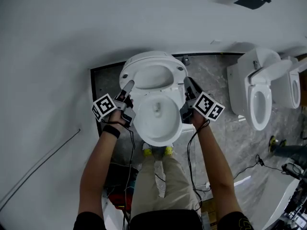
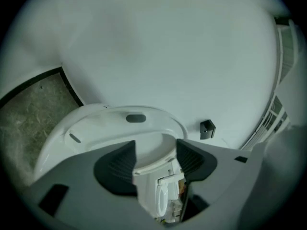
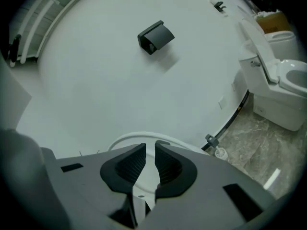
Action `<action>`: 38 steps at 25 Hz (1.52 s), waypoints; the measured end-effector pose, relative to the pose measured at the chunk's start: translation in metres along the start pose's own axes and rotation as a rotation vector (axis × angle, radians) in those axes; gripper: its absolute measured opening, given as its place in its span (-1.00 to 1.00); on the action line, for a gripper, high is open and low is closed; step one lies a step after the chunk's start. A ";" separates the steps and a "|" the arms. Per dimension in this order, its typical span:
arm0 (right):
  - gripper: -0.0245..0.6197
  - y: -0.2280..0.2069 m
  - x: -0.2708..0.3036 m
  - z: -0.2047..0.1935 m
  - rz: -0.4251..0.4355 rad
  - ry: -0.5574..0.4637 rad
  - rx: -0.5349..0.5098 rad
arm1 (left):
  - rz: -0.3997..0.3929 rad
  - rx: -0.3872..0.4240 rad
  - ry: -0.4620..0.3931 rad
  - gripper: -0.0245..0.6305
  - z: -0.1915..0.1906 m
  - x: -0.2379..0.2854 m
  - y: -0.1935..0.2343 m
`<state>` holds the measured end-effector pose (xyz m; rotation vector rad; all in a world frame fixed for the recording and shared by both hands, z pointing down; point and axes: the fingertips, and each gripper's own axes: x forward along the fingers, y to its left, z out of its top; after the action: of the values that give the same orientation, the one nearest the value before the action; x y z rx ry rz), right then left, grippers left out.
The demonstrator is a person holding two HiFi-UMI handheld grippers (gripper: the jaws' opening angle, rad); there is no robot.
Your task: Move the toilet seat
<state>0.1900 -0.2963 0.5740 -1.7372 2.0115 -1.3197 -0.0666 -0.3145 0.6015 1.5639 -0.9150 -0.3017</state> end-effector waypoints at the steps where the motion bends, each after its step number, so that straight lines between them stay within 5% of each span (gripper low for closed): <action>1: -0.69 -0.001 -0.013 -0.004 -0.013 0.011 -0.021 | 0.000 0.031 0.008 -0.26 -0.010 -0.008 -0.001; 4: -0.81 0.016 -0.053 -0.002 -0.007 0.010 -0.122 | -0.009 0.121 0.009 -0.58 -0.035 -0.038 -0.019; 7: -0.84 0.057 -0.103 -0.017 0.032 0.042 -0.232 | 0.074 0.257 0.006 -0.74 -0.053 -0.109 -0.036; 11: -0.84 0.123 -0.166 0.000 0.086 0.038 -0.383 | -0.060 0.198 -0.012 -0.81 -0.086 -0.157 -0.095; 17: -0.84 0.228 -0.221 0.019 0.186 -0.099 -0.468 | -0.122 0.407 -0.125 -0.85 -0.071 -0.193 -0.198; 25: -0.84 0.354 -0.256 0.060 0.328 -0.224 -0.596 | -0.114 0.728 -0.168 -0.87 -0.056 -0.229 -0.316; 31: -0.84 0.374 -0.282 0.060 0.345 -0.247 -0.698 | -0.052 0.922 -0.270 -0.87 -0.042 -0.260 -0.345; 38: -0.84 0.368 -0.299 0.056 0.330 -0.252 -0.720 | -0.030 1.003 -0.294 -0.87 -0.043 -0.271 -0.357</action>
<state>0.0553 -0.0926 0.1644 -1.5735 2.6389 -0.2577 -0.0801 -0.1135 0.1991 2.4908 -1.3865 -0.0788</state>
